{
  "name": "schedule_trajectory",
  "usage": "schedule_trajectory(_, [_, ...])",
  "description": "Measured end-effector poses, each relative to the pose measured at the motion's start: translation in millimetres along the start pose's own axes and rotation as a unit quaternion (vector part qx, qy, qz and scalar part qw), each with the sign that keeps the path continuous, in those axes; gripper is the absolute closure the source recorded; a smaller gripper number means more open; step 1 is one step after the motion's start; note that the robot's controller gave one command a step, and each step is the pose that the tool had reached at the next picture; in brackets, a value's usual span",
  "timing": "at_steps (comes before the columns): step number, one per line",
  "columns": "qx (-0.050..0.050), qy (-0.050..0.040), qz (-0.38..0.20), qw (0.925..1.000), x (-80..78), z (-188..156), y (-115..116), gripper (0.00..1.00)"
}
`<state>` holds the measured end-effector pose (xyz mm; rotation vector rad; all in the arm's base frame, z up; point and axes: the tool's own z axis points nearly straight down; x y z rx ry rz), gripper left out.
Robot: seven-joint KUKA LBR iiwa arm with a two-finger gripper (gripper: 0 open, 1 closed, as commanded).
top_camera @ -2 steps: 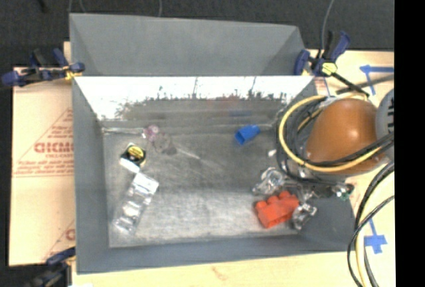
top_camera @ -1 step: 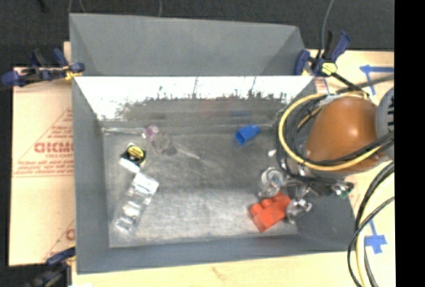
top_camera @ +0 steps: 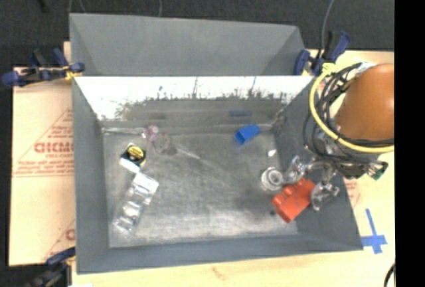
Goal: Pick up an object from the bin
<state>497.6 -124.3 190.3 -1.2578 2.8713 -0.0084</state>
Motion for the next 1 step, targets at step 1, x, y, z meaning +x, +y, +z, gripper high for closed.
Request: schedule_trajectory(1, [0.001, -0.0005, 0.0, 1.0, 3.2, -122.0, 0.4, 1.0])
